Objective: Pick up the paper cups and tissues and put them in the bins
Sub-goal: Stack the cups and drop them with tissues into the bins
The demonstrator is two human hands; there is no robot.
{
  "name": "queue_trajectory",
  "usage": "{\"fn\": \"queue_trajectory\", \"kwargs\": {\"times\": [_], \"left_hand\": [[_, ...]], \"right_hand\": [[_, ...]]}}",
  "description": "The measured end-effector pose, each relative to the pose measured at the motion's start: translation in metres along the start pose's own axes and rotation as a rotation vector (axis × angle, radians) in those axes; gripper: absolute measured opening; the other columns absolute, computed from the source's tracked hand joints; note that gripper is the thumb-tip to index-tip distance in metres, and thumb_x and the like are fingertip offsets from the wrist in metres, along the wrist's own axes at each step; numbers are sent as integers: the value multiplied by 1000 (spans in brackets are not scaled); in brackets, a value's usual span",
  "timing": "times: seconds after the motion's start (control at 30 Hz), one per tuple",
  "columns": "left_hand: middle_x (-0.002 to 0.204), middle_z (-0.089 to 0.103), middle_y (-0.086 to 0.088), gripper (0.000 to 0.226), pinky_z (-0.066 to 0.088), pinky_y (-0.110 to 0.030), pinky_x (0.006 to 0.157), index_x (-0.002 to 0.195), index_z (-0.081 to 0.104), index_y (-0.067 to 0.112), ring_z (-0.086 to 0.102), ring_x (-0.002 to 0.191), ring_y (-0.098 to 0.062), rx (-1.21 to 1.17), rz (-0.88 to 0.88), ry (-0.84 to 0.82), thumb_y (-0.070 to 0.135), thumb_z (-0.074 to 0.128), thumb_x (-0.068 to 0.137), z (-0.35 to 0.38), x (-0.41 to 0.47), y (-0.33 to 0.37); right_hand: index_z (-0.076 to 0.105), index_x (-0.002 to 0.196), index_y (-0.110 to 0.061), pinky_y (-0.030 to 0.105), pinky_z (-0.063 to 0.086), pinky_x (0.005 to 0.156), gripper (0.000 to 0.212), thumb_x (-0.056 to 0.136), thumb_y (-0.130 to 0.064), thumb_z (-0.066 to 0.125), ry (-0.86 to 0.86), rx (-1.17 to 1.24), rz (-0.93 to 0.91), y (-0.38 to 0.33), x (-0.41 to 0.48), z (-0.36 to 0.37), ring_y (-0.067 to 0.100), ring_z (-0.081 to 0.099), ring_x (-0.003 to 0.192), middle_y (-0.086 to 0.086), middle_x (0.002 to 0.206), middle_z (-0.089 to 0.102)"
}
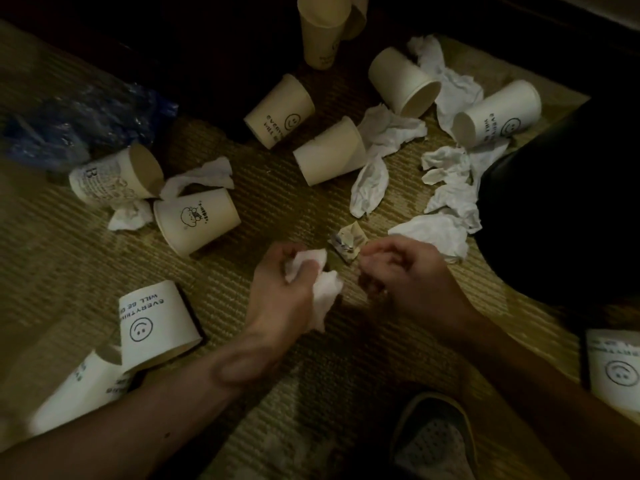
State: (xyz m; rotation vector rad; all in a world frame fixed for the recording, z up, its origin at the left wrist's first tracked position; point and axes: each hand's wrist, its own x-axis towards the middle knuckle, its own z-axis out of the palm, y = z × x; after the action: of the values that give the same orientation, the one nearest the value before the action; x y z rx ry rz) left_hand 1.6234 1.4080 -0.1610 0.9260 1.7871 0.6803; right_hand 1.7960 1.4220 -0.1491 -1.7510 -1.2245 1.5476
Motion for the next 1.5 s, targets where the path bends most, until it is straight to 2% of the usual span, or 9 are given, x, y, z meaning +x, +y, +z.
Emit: {"fn": "queue_trajectory", "kwargs": {"times": [0.17, 0.27, 0.37, 0.6, 0.7, 0.9, 1.07, 1.2, 1.5], "left_hand": [[65, 65, 8, 27, 41, -27, 61, 58, 69, 24, 59, 72, -17, -27, -105, -95, 19, 52, 77, -12, 9, -6], [55, 58, 0, 26, 41, -34, 61, 45, 61, 20, 56, 63, -20, -81, -181, -96, 36, 49, 61, -13, 10, -1], [49, 58, 12, 33, 41, -32, 60, 52, 64, 29, 58, 54, -5, -63, -181, -75, 51, 50, 72, -11, 13, -2], [97, 68, 10, 37, 47, -28, 72, 104, 68, 29, 62, 88, -9, -160, -227, -76, 59, 54, 87, 10, 22, 6], [92, 73, 4, 48, 53, -36, 83, 92, 73, 28, 68, 88, -16, -128, -150, -195, 68, 49, 85, 22, 20, 14], [61, 70, 5, 35, 48, -22, 51, 66, 73, 28, 68, 60, -9, -107, -56, -249, 56, 63, 85, 58, 12, 30], [58, 69, 2, 31, 48, -25, 50, 61, 65, 23, 69, 55, -17, -142, -65, -221, 46, 71, 81, 74, 20, 40], [58, 69, 4, 29, 51, -28, 61, 62, 65, 24, 70, 64, -17, -98, -49, -223, 47, 70, 80, 79, 26, 43], [66, 71, 7, 28, 47, -24, 61, 75, 67, 24, 68, 64, -10, -135, -57, -213, 50, 70, 81, 75, 26, 42]], "right_hand": [[53, 130, -30, 27, 42, 70, 49, 86, -46, 65, 66, -497, -121, 12, 33, 12, 9, 61, 81, -9, 85, 65], [51, 124, -30, 30, 43, 71, 41, 88, -47, 62, 66, -573, -177, 17, 42, 24, 18, 61, 88, -4, 94, 64], [49, 105, -30, 31, 44, 65, 27, 86, -41, 64, 99, -561, -157, 17, 48, 27, 17, 60, 78, -8, 84, 61], [54, 75, -22, 28, 36, 53, 23, 83, -37, 70, -53, -408, -64, 15, 36, 23, 7, 47, 53, -10, 58, 52], [57, 77, -15, 28, 38, 50, 21, 84, -25, 73, -109, -24, -25, 10, 18, 14, 10, 46, 46, -4, 52, 53], [63, 89, 6, 30, 47, 58, 14, 89, -8, 66, -129, 124, 25, 0, -7, -16, 19, 57, 58, 12, 64, 63], [59, 118, -29, 23, 42, 73, 34, 86, -36, 69, 423, -451, -117, 8, 2, -61, 7, 56, 83, -3, 118, 53], [28, 146, -36, 38, 43, 95, 77, 82, -51, 68, 341, -753, -75, 24, 19, -72, 30, 49, 123, -2, 155, 16], [63, 114, -13, 31, 40, 85, 33, 90, -35, 65, 304, -729, -165, 45, 31, -66, 21, 54, 105, 4, 118, 54]]}}
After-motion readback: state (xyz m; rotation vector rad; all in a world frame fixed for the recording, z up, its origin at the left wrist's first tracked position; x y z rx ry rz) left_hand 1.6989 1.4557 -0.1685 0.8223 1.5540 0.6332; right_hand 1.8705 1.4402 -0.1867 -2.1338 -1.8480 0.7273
